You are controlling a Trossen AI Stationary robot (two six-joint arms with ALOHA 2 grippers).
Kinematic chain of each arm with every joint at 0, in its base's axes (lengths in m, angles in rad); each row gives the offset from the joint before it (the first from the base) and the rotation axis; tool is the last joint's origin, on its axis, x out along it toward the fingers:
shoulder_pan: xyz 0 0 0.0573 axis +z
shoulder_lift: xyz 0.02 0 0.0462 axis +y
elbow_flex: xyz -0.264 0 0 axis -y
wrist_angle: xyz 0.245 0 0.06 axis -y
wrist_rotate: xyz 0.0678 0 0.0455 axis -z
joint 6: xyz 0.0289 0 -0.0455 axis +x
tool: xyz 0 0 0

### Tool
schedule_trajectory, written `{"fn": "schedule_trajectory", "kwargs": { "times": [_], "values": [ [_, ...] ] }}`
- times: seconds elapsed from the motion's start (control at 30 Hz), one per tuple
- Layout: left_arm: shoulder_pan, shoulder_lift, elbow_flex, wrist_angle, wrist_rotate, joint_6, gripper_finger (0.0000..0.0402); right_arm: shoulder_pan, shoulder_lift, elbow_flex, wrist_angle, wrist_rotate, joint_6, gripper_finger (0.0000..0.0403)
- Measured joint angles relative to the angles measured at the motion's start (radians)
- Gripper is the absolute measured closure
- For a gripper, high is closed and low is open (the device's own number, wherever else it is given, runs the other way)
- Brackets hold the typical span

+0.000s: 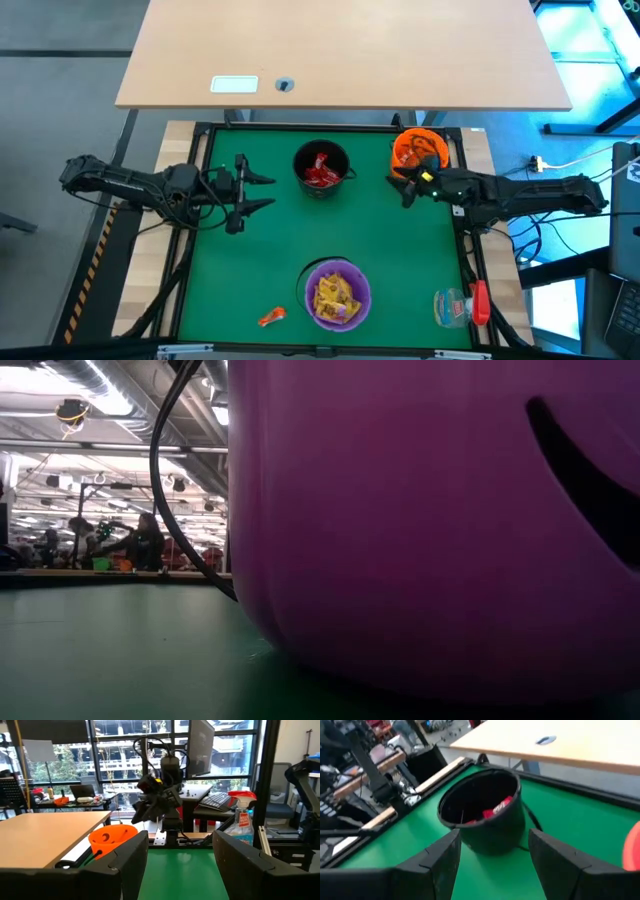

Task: Sort candy
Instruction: Put the orange candy into the orange bucket

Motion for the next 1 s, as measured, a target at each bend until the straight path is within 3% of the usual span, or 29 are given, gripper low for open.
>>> {"fn": "schedule_trajectory", "kwargs": {
  "times": [0.27, 0.53, 1.0],
  "values": [
    [0.0, 0.0, 0.0, 0.007, 0.016, -0.008, 0.019, 0.0, 0.057, 0.0, 0.028, -0.113, 0.028, 0.0173],
    [0.0, 0.0, 0.0, 0.006, 0.01, 0.021, 0.019, 0.0, 0.056, 0.0, 0.089, -0.069, -0.023, 0.0173],
    [0.0, 0.017, 0.0, 0.004, 0.013, 0.019, 0.019, 0.001, 0.056, 0.0, 0.153, -0.092, 0.03, 0.0173]
  ]
}}
